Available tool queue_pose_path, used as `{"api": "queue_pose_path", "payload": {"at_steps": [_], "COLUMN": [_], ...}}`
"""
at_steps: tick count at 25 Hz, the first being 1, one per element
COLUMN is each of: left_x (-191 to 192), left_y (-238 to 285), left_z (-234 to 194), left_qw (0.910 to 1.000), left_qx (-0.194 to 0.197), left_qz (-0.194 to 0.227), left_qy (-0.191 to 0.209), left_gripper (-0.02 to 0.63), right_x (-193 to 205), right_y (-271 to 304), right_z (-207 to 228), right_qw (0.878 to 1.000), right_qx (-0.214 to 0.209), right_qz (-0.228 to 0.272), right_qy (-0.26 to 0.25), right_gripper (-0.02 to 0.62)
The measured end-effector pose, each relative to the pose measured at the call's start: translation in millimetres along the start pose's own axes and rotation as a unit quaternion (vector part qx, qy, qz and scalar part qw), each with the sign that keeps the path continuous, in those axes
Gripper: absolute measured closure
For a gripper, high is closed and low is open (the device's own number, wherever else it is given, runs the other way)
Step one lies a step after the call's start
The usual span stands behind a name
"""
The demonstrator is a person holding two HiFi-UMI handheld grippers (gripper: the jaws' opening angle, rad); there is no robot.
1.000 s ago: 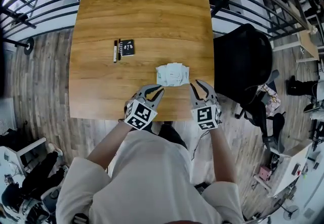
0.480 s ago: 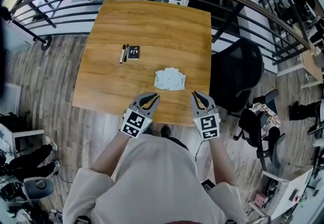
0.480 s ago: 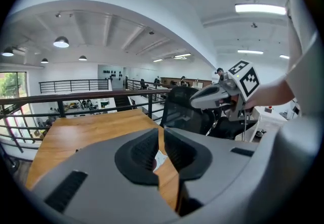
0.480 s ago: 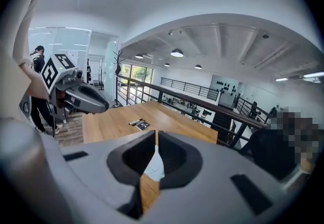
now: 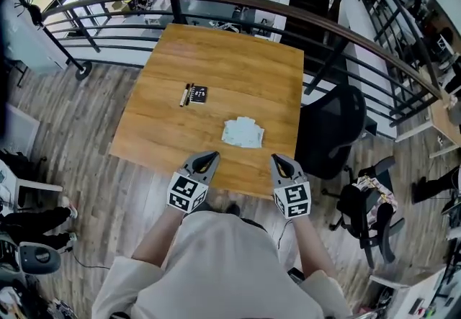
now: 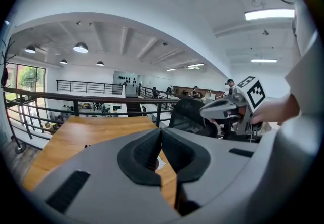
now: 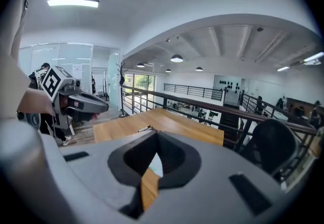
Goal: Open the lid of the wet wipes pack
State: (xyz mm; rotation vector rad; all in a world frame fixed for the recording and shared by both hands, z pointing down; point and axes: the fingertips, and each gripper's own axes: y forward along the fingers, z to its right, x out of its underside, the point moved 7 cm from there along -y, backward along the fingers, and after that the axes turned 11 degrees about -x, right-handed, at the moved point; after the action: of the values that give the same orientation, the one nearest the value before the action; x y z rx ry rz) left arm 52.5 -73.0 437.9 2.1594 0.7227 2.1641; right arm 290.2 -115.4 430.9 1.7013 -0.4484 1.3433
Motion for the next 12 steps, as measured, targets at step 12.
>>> {"api": "queue_pose_path", "payload": {"at_steps": [12], "left_x": [-41.9], "left_y": [-40.7], "left_z": [-29.6], "left_qw": [0.9987], "left_qx": [0.006], "left_qz": [0.045], "left_qy": [0.025], "left_gripper": [0.612], "right_x": [-34.4], "right_y": [-34.4], "right_z": [-17.7], "right_qw": [0.996], "right_qx": [0.052], "right_qz": [0.065], "right_qy": [0.03], "right_gripper": [0.594]}}
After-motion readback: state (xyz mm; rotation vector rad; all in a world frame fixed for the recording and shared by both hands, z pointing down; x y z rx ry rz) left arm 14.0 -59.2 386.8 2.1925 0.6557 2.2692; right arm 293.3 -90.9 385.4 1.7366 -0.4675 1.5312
